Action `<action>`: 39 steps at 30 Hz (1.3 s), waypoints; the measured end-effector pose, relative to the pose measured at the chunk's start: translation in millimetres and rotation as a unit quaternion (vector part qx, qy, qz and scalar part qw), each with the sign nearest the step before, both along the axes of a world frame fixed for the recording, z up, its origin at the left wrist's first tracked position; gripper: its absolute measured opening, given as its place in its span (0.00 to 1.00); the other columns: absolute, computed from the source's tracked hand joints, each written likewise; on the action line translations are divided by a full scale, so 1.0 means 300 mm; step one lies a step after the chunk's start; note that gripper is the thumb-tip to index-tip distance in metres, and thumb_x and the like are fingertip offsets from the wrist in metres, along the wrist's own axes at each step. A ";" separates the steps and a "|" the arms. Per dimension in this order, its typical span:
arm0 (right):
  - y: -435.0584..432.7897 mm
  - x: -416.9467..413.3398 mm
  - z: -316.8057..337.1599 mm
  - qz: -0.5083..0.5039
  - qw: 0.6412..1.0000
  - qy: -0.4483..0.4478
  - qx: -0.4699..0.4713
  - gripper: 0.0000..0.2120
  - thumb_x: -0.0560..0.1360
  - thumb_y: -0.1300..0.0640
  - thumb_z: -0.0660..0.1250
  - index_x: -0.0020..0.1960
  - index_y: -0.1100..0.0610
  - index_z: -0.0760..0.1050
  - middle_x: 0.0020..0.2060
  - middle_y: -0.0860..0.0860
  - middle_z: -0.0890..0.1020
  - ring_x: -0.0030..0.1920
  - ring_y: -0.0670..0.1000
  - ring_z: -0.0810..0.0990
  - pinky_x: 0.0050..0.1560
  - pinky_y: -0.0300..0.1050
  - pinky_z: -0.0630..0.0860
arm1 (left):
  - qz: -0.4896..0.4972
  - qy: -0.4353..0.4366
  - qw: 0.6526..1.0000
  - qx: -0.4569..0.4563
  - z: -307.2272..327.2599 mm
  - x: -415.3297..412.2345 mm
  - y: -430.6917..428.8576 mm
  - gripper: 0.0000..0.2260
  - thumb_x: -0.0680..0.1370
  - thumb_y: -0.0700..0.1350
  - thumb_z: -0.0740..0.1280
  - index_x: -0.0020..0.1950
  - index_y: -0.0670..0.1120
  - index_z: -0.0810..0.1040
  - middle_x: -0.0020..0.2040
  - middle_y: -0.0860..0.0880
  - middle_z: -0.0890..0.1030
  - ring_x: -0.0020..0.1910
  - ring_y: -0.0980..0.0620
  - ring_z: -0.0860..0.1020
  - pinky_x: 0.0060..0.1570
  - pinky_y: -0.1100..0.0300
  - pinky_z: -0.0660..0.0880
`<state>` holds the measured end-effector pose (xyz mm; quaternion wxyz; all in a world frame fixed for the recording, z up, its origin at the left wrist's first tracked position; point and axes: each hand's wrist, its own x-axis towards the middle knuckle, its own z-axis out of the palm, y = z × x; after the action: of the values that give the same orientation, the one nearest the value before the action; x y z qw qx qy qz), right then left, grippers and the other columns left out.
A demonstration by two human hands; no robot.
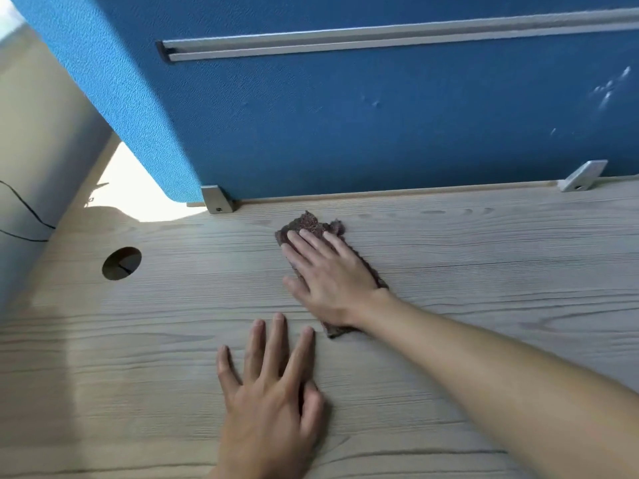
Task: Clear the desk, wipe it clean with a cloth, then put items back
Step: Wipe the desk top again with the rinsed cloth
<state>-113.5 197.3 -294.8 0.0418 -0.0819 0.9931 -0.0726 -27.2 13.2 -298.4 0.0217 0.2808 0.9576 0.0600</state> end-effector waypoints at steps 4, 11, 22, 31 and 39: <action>0.297 -0.013 -0.009 -0.096 0.995 0.023 0.020 0.29 0.82 0.42 0.39 0.81 0.49 0.51 0.81 0.48 0.52 0.80 0.47 0.49 0.78 0.49 0.42 | -0.006 0.006 1.000 0.006 -0.002 0.001 -0.004 0.31 0.69 0.56 0.60 0.73 0.54 0.73 0.76 0.43 0.68 0.74 0.40 0.68 0.66 0.27 0.59; 0.019 0.073 -0.040 -0.139 0.989 0.039 0.016 0.36 0.79 0.39 0.36 0.81 0.57 0.52 0.80 0.53 0.53 0.80 0.51 0.48 0.78 0.55 0.42 | 0.000 -0.007 0.999 0.035 -0.015 -0.005 -0.015 0.32 0.71 0.56 0.59 0.74 0.47 0.68 0.77 0.46 0.67 0.76 0.45 0.64 0.67 0.29 0.59; 0.198 0.072 -0.041 -0.267 0.961 0.036 0.056 0.31 0.82 0.43 0.39 0.81 0.55 0.51 0.81 0.53 0.52 0.80 0.51 0.48 0.79 0.53 0.44 | 0.025 -0.015 0.993 0.117 -0.023 -0.008 -0.022 0.24 0.76 0.54 0.55 0.71 0.47 0.66 0.76 0.49 0.69 0.77 0.48 0.64 0.68 0.30 0.60; 0.216 0.228 -0.045 -0.047 0.996 0.065 0.026 0.29 0.80 0.45 0.45 0.78 0.53 0.64 0.77 0.53 0.65 0.77 0.52 0.62 0.76 0.51 0.50 | 0.039 -0.027 0.990 0.133 -0.018 -0.006 -0.026 0.27 0.79 0.55 0.51 0.75 0.43 0.67 0.76 0.50 0.69 0.77 0.50 0.62 0.72 0.34 0.55; -0.147 0.472 -0.047 -0.009 0.997 0.077 0.015 0.31 0.79 0.44 0.52 0.78 0.58 0.63 0.78 0.56 0.61 0.79 0.53 0.56 0.77 0.57 0.53 | 0.050 -0.025 0.984 0.170 -0.013 -0.004 -0.023 0.24 0.79 0.54 0.51 0.70 0.44 0.69 0.74 0.47 0.71 0.76 0.50 0.65 0.72 0.34 0.54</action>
<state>28.1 153.4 -308.8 -0.0344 -0.0772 0.9951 -0.0514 -28.4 6.4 -302.2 -0.0054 0.2306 0.9455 0.2300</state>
